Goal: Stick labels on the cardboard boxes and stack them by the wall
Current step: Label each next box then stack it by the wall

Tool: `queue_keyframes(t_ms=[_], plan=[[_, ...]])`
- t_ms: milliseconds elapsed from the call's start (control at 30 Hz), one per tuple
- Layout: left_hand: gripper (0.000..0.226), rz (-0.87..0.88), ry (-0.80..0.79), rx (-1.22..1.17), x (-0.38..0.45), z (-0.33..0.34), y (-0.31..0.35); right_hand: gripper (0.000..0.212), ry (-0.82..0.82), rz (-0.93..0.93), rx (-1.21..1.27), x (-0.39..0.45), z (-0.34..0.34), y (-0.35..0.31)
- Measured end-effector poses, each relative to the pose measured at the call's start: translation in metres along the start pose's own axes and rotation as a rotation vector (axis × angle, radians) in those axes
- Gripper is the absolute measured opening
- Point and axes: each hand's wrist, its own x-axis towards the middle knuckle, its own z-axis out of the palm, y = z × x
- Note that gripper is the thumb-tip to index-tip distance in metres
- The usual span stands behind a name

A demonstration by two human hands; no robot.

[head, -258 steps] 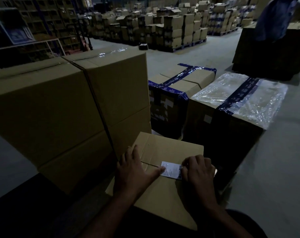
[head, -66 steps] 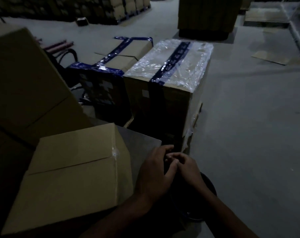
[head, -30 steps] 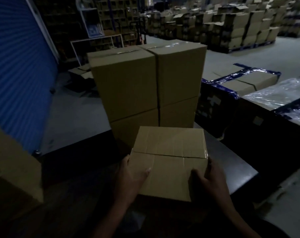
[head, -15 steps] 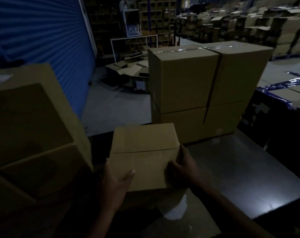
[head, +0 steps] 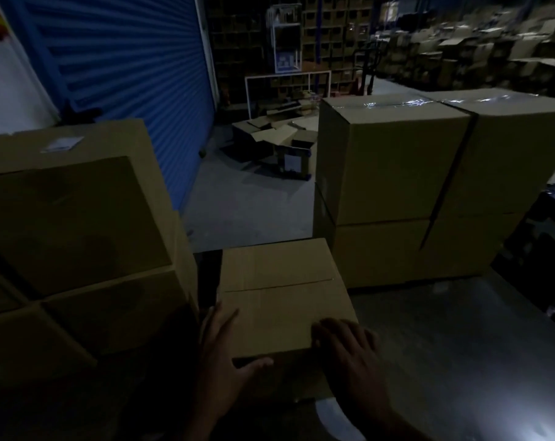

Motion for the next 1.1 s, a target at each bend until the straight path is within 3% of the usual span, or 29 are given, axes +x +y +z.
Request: queue_keyframes(t_ms=[167, 333, 600, 767, 1100], plan=[[0.084, 0.033, 0.132, 0.142, 0.034, 0.018, -0.003, 0.055, -0.080, -0.101, -0.035, 0.039, 0.032, 0.026], [0.059, 0.107, 0.077, 0.282, 0.089, 0.037, 0.011, 0.061, -0.111, -0.086, -0.028, 0.106, 0.050, 0.045], [0.060, 0.202, -0.003, 0.308, 0.182, 0.055, 0.012, 0.053, -0.141, -0.040, -0.070, 0.185, 0.065, 0.071], [0.058, 0.245, 0.048, 0.379, 0.214, 0.066, 0.007, 0.053, -0.176, -0.029, -0.078, 0.215, 0.080, 0.085], [0.053, 0.151, 0.009, 0.368, 0.231, 0.062, 0.022, 0.048, -0.135, 0.003, -0.071, 0.232, 0.079, 0.080]])
